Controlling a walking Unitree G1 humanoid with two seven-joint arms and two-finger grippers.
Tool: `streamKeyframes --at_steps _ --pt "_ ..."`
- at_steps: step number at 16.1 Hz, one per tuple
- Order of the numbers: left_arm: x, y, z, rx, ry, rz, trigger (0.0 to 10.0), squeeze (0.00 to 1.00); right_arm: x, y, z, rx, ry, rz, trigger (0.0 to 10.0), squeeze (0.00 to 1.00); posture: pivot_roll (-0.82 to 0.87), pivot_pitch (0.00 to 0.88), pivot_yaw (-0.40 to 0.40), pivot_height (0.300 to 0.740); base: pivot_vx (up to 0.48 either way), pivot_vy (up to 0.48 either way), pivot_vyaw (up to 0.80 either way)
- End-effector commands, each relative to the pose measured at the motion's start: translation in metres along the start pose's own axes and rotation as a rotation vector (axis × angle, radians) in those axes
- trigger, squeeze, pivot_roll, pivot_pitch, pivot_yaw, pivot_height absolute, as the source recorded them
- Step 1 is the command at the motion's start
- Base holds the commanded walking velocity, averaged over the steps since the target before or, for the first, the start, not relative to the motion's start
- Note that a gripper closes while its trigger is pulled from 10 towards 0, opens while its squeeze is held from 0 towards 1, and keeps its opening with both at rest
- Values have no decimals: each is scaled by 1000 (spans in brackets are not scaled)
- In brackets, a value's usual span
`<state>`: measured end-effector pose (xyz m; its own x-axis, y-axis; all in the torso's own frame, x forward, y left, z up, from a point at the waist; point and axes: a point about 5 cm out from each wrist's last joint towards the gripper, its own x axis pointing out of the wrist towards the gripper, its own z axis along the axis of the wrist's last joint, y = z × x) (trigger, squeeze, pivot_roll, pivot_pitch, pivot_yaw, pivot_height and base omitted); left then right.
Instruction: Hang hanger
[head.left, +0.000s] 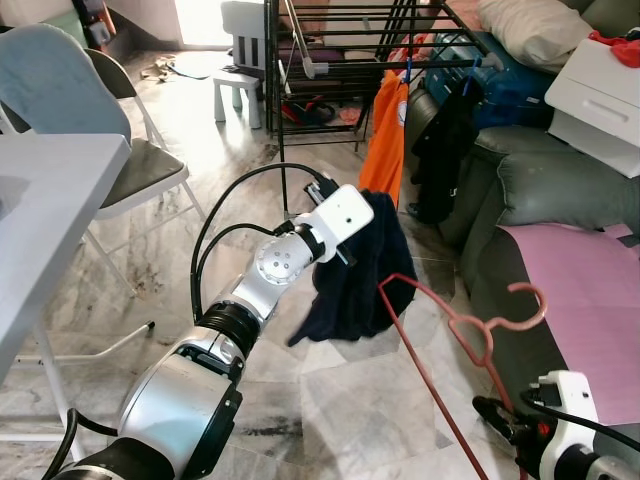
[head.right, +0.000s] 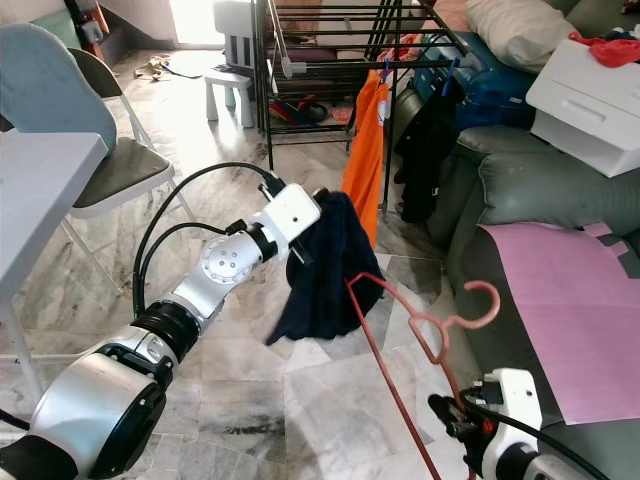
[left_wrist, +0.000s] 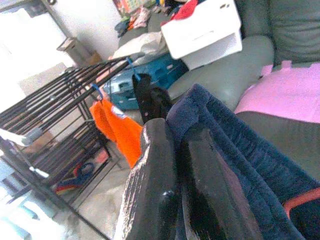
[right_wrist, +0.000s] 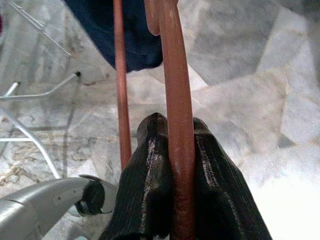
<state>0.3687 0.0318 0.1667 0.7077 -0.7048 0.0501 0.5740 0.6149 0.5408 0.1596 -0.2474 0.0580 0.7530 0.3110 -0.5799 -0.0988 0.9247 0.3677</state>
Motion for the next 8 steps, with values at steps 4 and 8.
streamKeyframes --at_steps 4,8 --pt "5 19 25 11 -140 54 10000 0 4 -19 -8 102 -13 -83 10000 0 -72 0 -56 740 0 0 0" --pt "5 -3 30 -69 -215 -129 10000 0 7 2 9 -18 -59 65 10000 0 -76 0 -55 740 0 0 0"
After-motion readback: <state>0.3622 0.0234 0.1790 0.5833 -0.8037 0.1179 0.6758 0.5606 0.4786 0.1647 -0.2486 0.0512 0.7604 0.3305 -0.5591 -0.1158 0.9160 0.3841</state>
